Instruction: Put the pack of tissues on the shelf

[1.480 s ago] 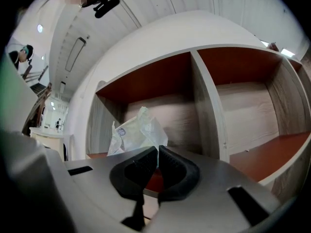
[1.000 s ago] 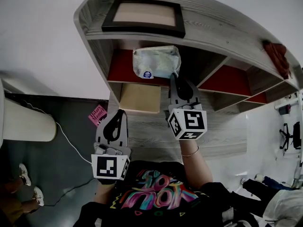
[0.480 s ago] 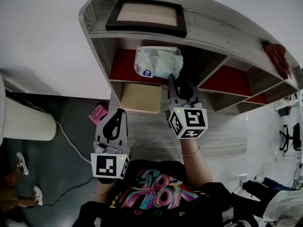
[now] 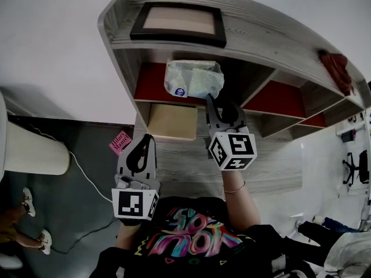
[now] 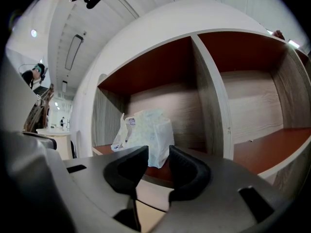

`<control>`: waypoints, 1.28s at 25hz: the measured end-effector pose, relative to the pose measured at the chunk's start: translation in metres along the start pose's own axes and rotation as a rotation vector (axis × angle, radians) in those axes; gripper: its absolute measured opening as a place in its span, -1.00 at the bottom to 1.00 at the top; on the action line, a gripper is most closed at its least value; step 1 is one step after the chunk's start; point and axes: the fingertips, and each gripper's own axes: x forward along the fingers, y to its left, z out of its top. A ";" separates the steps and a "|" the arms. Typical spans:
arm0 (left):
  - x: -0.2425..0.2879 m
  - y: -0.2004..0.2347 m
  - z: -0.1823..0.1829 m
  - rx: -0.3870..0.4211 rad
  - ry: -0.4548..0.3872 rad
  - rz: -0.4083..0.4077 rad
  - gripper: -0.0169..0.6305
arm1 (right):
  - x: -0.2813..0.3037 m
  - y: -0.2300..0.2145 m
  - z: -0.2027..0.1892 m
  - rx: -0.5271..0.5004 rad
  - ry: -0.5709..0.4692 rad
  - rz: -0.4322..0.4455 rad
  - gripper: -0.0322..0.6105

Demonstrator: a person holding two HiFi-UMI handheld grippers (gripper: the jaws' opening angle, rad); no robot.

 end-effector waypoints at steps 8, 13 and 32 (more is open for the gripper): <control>0.001 0.000 0.002 0.007 -0.003 -0.008 -0.84 | -0.003 0.004 0.000 0.000 0.008 0.016 -0.47; 0.003 -0.002 0.004 0.010 -0.006 -0.016 -0.84 | -0.011 0.008 0.006 0.007 -0.006 0.038 -0.47; 0.012 -0.024 0.001 0.016 0.002 -0.080 -0.84 | -0.095 0.022 0.030 -0.017 -0.123 0.164 -0.70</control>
